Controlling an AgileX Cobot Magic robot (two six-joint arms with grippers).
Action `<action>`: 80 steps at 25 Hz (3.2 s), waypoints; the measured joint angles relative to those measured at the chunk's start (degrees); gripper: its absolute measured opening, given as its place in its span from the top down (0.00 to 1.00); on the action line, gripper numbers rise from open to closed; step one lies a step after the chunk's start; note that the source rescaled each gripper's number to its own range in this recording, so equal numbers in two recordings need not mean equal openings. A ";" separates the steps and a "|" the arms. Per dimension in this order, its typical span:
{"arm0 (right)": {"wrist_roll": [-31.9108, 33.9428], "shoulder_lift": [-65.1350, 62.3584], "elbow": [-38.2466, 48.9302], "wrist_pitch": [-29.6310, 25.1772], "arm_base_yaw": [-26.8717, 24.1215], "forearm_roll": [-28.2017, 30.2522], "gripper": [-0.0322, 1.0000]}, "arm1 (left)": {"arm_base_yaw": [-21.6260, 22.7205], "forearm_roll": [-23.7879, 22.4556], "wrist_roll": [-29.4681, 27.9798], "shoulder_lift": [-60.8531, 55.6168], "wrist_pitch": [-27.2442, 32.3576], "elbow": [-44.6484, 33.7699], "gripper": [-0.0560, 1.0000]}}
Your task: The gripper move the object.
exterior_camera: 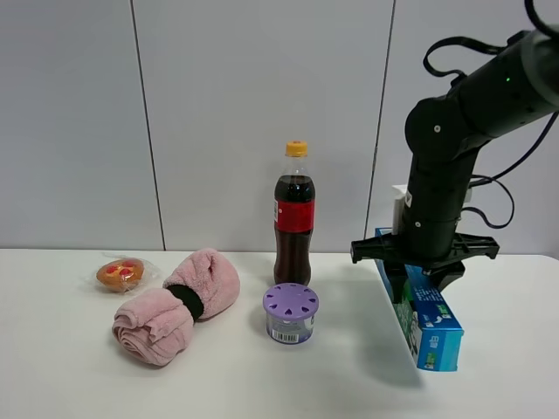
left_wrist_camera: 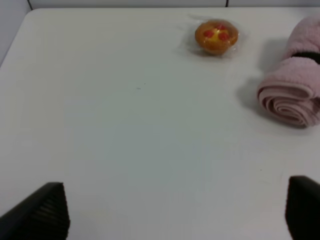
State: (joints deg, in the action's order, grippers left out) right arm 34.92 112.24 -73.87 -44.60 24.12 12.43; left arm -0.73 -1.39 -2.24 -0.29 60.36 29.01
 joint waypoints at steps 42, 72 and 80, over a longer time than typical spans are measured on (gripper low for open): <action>-12.02 1.66 -14.28 0.17 -0.38 -1.30 0.38 | 0.00 0.00 0.00 0.00 0.00 0.00 0.00; -40.28 -44.92 0.21 -3.99 2.05 -2.90 0.16 | 0.00 0.00 0.00 0.00 0.00 0.00 0.00; -39.28 -63.26 20.77 -2.31 -8.56 -9.99 0.16 | 0.00 0.00 0.00 0.00 0.00 0.00 0.00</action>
State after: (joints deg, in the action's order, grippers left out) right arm -4.36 48.98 -53.10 -46.91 15.56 2.44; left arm -0.73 -1.39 -2.24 -0.29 60.36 29.01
